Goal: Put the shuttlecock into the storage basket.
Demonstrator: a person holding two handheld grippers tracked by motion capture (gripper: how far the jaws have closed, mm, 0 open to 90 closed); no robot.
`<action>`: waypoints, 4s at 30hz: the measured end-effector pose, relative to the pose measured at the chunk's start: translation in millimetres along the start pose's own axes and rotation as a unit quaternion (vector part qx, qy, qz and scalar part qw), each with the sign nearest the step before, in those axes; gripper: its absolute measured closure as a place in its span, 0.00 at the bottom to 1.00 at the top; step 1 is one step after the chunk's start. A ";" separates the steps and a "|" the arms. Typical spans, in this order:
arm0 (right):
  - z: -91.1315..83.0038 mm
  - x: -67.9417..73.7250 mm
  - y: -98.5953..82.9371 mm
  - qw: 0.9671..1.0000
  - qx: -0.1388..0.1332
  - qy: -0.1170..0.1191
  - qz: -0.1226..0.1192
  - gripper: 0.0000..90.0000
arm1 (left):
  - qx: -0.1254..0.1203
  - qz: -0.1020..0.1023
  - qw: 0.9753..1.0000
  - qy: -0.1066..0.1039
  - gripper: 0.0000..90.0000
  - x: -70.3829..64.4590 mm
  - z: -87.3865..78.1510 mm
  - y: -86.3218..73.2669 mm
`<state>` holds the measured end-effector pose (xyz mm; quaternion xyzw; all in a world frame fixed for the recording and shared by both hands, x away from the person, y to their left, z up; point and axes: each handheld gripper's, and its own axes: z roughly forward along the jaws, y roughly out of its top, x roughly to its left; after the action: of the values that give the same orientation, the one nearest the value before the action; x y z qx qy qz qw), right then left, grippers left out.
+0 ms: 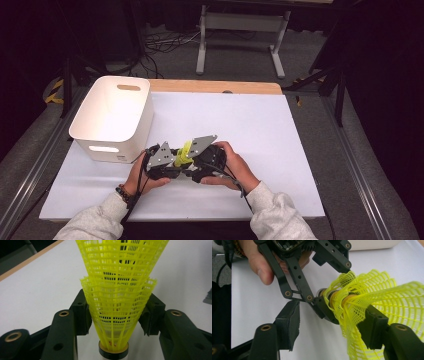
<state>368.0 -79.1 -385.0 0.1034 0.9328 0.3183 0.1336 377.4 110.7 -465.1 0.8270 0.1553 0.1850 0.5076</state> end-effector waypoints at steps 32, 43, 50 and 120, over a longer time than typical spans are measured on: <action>-48.5 -1.0 -28.9 0.982 -0.140 -0.119 0.039 0.23 | -0.006 -0.009 1.000 0.009 0.57 4.3 -7.5 -3.2; -44.9 -6.9 -52.6 0.978 -0.144 -0.141 0.047 0.22 | -0.011 -0.008 1.000 0.013 0.57 5.8 -11.7 -3.7; -46.5 -8.8 -69.6 0.975 -0.147 -0.156 0.060 0.21 | -0.012 -0.008 1.000 0.014 0.57 5.0 -13.7 -3.1; -50.2 5.8 -153.9 0.959 -0.156 -0.217 0.090 0.12 | -0.040 -0.003 0.999 0.036 0.58 3.5 -36.4 1.8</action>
<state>330.2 -225.3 -443.5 0.2312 0.8070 0.4403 0.3184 363.7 140.0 -447.8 0.7986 0.1685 0.2196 0.5345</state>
